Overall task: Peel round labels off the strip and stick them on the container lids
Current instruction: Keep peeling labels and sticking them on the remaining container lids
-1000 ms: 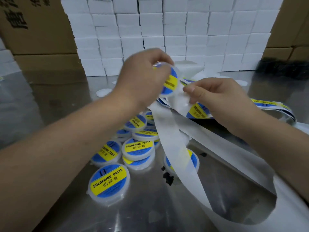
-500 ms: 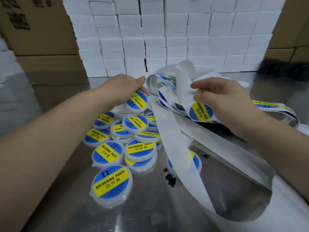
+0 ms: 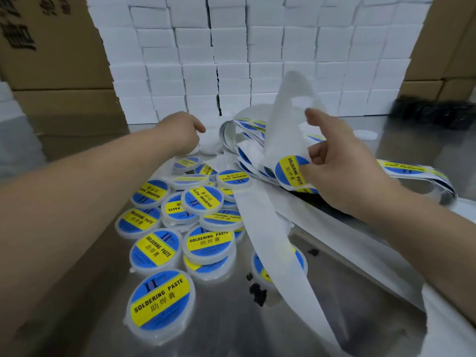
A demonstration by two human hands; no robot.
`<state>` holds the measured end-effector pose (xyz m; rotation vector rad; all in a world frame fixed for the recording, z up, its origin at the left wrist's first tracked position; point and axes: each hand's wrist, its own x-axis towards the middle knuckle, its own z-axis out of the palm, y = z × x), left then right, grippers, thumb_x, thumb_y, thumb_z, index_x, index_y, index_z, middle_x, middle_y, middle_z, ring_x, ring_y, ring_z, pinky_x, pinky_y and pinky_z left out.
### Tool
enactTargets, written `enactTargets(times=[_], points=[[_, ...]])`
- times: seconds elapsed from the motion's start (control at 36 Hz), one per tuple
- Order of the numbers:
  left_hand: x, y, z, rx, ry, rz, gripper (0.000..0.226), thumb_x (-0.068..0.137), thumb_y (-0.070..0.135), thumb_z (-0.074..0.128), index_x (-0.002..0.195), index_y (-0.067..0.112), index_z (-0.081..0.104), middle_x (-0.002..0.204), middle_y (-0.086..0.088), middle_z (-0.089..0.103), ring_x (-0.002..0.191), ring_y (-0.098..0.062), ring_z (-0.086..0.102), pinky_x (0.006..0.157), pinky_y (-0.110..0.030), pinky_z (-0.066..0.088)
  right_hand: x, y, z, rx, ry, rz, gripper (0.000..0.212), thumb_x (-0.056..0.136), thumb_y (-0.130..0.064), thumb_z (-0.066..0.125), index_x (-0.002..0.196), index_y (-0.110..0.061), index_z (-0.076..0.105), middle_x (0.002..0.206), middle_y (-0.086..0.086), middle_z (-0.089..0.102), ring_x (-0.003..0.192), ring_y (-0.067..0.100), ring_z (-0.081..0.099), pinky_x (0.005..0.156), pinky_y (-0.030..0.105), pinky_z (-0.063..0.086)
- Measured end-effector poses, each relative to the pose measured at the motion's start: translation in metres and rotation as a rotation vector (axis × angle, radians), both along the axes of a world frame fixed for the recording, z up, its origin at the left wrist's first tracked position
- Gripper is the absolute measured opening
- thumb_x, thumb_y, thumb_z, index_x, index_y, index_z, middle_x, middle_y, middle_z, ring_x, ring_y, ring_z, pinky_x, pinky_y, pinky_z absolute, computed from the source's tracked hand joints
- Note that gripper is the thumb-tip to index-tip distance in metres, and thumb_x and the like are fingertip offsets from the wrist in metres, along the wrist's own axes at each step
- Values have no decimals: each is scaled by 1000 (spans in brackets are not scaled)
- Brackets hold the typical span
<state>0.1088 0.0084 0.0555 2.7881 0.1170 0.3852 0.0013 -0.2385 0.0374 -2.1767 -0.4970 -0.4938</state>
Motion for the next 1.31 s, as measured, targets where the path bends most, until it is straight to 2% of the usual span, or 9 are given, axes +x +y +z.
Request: enactTargets(times=[0.25,0.39,0.47,0.61,0.81,0.97,1.08,1.14,1.31], points=[[44,3,-24,101,230,-48,73,87,31,56,147,28,15,143,-10,39,110,-29,54,79,-30,45,12,-6,-1,18,23,-147,72,82,-15,62,143,-23,26,77,-17,56,73,-6,56,57,4,40],[53,-4,-27,215,250,-102,69,87,34,57,146,26,22,135,-7,49,98,-24,58,80,-29,48,9,-6,1,-41,61,-192,47,84,-26,61,128,-25,44,69,-13,59,71,-3,53,57,10,34],[53,-5,-24,378,186,-88,51,89,33,55,137,22,41,120,-7,58,90,-22,57,74,-27,44,6,-5,3,-145,34,-226,14,87,-33,57,90,-19,59,67,-4,58,58,5,47,46,13,31],[49,-8,-21,627,29,-69,19,87,30,56,91,12,60,94,-8,57,86,-27,53,68,-32,43,1,-3,4,-211,-20,-247,30,89,-35,51,79,-10,64,64,6,55,56,16,45,49,26,31],[49,-5,-22,500,-207,17,13,90,4,46,102,5,50,100,-16,57,76,-28,46,60,-34,33,3,0,7,-142,106,-243,25,96,-30,37,79,-16,47,58,0,57,46,11,61,58,33,47],[47,4,-19,303,-13,-44,48,92,28,52,137,20,40,140,-11,41,123,-32,42,89,-37,38,3,3,6,-96,143,-223,20,96,-30,37,85,-17,47,63,0,67,54,6,63,73,44,52],[49,-2,-29,290,240,-100,75,91,34,54,148,25,7,151,-8,27,130,-29,37,97,-34,35,2,3,5,-124,157,-153,3,85,-20,50,82,-20,52,70,-5,69,71,8,63,71,27,52],[52,-5,-33,318,235,-92,71,91,33,52,148,24,10,146,-10,37,125,-29,43,92,-33,38,1,2,3,-153,124,-149,4,79,-19,58,81,-21,55,75,-9,66,72,2,58,58,9,40],[49,-8,-26,449,173,-53,60,88,36,55,141,18,35,134,-11,48,117,-29,48,88,-34,41,3,1,4,-135,116,-113,11,82,-15,61,82,-24,55,79,-15,64,77,6,58,59,10,39]])
